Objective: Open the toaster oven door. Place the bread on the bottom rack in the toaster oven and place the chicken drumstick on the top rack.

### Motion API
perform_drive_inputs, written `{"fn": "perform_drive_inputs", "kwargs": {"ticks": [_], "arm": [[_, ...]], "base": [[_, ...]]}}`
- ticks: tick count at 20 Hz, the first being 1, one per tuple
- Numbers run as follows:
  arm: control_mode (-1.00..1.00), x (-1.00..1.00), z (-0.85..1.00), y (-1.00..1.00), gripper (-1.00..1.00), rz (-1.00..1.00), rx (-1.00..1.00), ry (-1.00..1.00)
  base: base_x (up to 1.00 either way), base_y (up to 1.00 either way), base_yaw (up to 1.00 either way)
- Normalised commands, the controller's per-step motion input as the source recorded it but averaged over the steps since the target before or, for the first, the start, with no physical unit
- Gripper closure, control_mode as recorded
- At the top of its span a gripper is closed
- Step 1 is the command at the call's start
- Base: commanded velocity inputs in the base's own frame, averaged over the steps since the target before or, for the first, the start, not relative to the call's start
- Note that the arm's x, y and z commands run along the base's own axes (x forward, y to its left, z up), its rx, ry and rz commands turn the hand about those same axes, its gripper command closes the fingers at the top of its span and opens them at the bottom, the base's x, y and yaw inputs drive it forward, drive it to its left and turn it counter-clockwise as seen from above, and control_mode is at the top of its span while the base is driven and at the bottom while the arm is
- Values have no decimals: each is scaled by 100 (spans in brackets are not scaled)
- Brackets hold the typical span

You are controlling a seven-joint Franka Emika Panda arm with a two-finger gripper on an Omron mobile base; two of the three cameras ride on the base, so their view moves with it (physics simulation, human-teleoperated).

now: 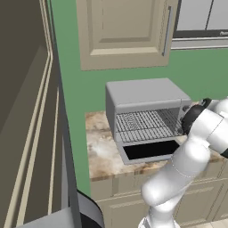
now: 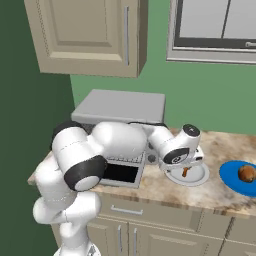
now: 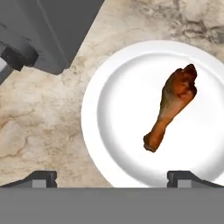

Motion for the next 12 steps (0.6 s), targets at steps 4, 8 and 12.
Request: {"fn": "perform_drive_inputs", "kwargs": {"ticks": [4,8,12], "arm": [[-100,39,-32,-37,-100,0,16,16],[-100,28,-4,-66,-100,0,26,10],[-100,41,16,-72,-100,0,28,5]], "base": [[0,0,0],[0,0,0],[0,0,0]]}}
